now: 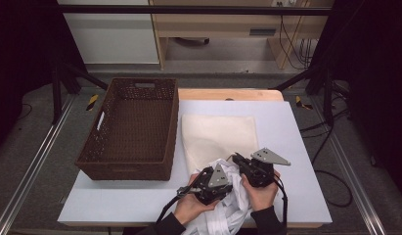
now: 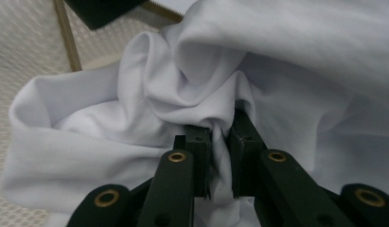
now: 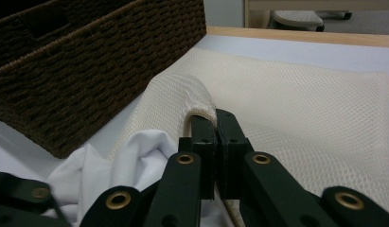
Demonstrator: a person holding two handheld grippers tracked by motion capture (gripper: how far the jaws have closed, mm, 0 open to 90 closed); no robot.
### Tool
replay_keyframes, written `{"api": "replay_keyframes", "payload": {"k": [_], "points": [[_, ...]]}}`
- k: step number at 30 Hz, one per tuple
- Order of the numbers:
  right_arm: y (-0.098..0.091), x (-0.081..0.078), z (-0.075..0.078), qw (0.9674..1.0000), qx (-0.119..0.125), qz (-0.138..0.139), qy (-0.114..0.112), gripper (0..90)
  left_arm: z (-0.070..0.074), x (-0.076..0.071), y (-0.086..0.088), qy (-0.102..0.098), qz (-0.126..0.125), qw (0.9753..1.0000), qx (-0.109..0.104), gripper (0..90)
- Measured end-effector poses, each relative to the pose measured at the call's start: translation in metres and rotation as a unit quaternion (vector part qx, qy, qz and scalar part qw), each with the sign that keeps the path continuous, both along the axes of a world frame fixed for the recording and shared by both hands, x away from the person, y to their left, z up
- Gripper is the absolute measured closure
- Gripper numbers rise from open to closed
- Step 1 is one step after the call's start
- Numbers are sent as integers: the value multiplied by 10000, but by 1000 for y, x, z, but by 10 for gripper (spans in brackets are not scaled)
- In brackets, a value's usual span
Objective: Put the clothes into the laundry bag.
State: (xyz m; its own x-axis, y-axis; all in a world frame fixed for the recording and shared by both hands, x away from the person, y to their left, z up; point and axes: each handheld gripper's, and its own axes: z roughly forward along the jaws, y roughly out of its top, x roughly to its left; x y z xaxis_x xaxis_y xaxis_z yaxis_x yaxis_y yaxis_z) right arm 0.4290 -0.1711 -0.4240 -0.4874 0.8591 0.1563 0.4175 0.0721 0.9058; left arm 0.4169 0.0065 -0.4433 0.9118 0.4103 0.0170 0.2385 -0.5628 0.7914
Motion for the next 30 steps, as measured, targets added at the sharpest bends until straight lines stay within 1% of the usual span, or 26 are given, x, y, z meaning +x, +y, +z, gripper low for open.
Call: {"api": "replay_keyframes", "payload": {"k": [1,3,5,6,7,9,10,11,12,13,14,15,16,18,19,21,22,23,24,25,26,27,28,30], "points": [[0,0,1,10000,19,15,-17,879,-2,3,-2,29,19,10000,7,795],[0,-1,1,10000,27,28,-15,879,-5,6,-4,4,36,10000,21,781],[1,-1,0,10000,35,41,20,879,-3,7,-3,10,143,9999,-42,734],[1,0,-1,10000,19,38,23,879,-2,6,-1,21,174,9998,-79,682],[0,0,-2,10000,-2,45,22,879,2,5,4,32,200,9996,-185,645],[0,0,-2,10000,6,35,31,879,9,3,12,-48,253,9994,-237,496],[-1,0,-2,10000,-21,37,26,879,14,2,18,-121,331,9991,-254,394],[-1,0,-2,10000,-35,25,27,879,19,2,24,-277,467,9983,-210,301],[-1,0,-2,10000,-11,21,40,879,21,2,27,-376,576,9975,-151,210],[-1,0,-2,10000,-3,22,42,879,23,4,32,-474,755,9960,-77,162],[-1,0,-2,10000,-21,32,36,879,24,7,37,-499,884,9948,-52,110],[-1,-1,-2,10000,-26,33,33,879,23,12,40,-431,990,9941,-40,87],[0,-1,-2,10000,-18,42,32,879,21,16,42,-345,1024,9941,-29,64],[1,-1,-1,10000,-40,54,26,879,11,31,45,101,1010,9948,-80,36],[2,-1,-1,10000,-15,54,32,879,7,34,44,212,963,9951,-93,39],[2,-1,-2,10000,-46,80,23,879,-3,41,42,458,809,9956,-137,59],[2,-1,-2,10000,-50,83,26,879,-6,43,41,534,723,9958,-156,105],[2,-1,-2,9999,-48,88,31,879,-8,43,41,612,595,9961,-233,157],[3,-1,-2,10000,-46,75,39,879,-8,42,41,639,497,9962,-334,273],[3,-1,-2,10000,-56,58,50,879,-7,40,41,620,490,9963,-342,360],[2,-1,-3,10000,-54,47,39,879,-5,38,41,612,494,9964,-326,420],[1,0,-3,10000,-42,48,32,879,-2,34,43,592,475,9964,-387,506],[1,0,-3,10000,-37,33,37,879,2,30,43,548,485,9964,-428,623],[1,-1,-3,10000,-5,24,12,879,7,21,43,377,477,9972,-438,718]]}}
